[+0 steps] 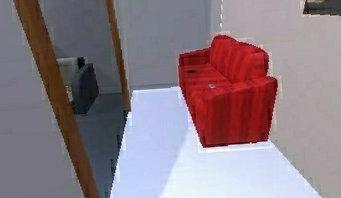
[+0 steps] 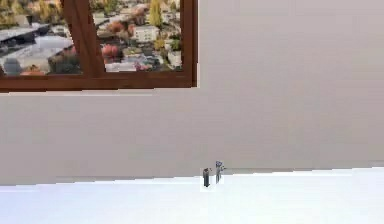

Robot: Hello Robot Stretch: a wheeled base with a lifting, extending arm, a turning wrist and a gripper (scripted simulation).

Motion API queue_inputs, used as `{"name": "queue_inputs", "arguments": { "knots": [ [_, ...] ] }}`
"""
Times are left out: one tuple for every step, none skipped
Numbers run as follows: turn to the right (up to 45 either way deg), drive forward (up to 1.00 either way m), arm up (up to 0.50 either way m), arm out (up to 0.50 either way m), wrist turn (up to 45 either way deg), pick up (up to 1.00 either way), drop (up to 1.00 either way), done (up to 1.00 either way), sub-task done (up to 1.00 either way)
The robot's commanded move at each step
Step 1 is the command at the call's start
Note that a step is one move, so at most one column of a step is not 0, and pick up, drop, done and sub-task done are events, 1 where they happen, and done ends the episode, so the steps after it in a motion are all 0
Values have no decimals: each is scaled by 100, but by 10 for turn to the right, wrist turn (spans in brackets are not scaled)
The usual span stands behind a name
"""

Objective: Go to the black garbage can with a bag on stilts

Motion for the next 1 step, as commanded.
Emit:
{"name": "queue_inputs", "arguments": {
  "knots": [
    [0,100,0,0,0,0,0,0,0]
  ]
}}
